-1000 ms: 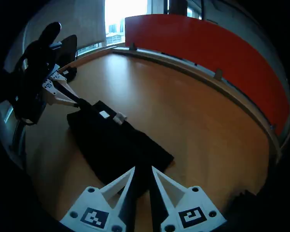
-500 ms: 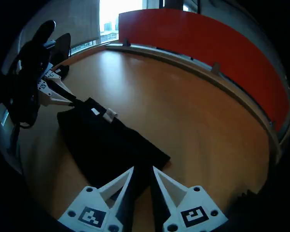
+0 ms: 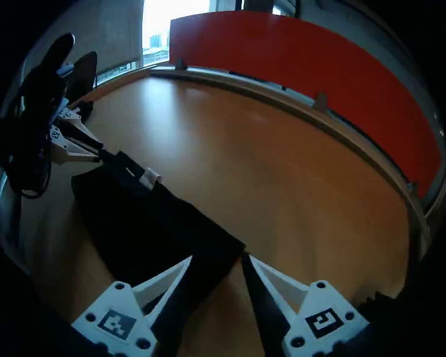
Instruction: Fold towel
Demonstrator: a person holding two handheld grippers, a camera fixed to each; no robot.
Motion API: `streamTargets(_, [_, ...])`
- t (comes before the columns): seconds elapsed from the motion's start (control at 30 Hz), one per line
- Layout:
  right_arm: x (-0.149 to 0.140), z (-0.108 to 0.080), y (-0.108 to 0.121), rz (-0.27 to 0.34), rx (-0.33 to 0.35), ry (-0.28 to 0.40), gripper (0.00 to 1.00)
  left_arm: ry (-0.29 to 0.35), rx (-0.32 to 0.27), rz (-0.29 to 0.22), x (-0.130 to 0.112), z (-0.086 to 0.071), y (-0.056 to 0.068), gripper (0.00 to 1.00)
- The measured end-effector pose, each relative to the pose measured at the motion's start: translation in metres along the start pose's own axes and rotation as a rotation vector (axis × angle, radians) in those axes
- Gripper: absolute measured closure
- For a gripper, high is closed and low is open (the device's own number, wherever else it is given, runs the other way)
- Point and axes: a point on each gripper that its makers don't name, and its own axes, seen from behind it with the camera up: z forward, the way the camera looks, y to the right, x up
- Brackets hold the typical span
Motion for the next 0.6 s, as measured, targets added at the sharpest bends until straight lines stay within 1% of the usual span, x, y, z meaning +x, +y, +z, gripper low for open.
streamTargets(0.07, [0.0,0.0,0.002,0.0,-0.005,0.0,0.32,-0.001,0.004,-0.005,-0.001,0.0,-0.002,0.49])
streamTargets(0.13, [0.0,0.0,0.005,-0.002,-0.015,0.001,0.21,-0.004,0.009,-0.011,-0.002,0.0,-0.005,0.4])
streamTargets(0.17, [0.0,0.0,0.006,-0.003,-0.021,0.001,0.17,-0.006,0.011,-0.014,-0.002,0.0,-0.006,0.38])
streamTargets(0.2, [0.0,0.001,0.008,-0.004,-0.027,0.001,0.15,-0.007,0.013,-0.016,-0.003,0.0,-0.007,0.36])
streamTargets(0.27, [0.0,0.002,0.01,-0.004,-0.037,0.0,0.14,-0.009,0.018,-0.019,-0.003,0.0,-0.009,0.32])
streamTargets(0.33, [0.001,0.002,0.011,-0.004,-0.043,0.003,0.12,-0.009,0.025,-0.021,-0.003,0.0,-0.011,0.2])
streamTargets(0.37, [0.001,0.002,0.012,-0.003,-0.045,0.006,0.09,-0.008,0.028,-0.021,-0.003,0.0,-0.012,0.15])
streamTargets(0.4, [0.002,0.002,0.012,-0.002,-0.046,0.008,0.05,-0.007,0.031,-0.022,-0.002,0.0,-0.014,0.09])
streamTargets(0.47, [0.003,0.001,0.012,0.001,-0.045,0.011,0.01,-0.001,0.033,-0.025,-0.001,-0.001,-0.015,0.01])
streamTargets(0.6, [0.005,-0.002,0.011,0.003,-0.044,0.02,0.0,0.008,0.03,-0.034,0.0,-0.004,-0.016,0.01])
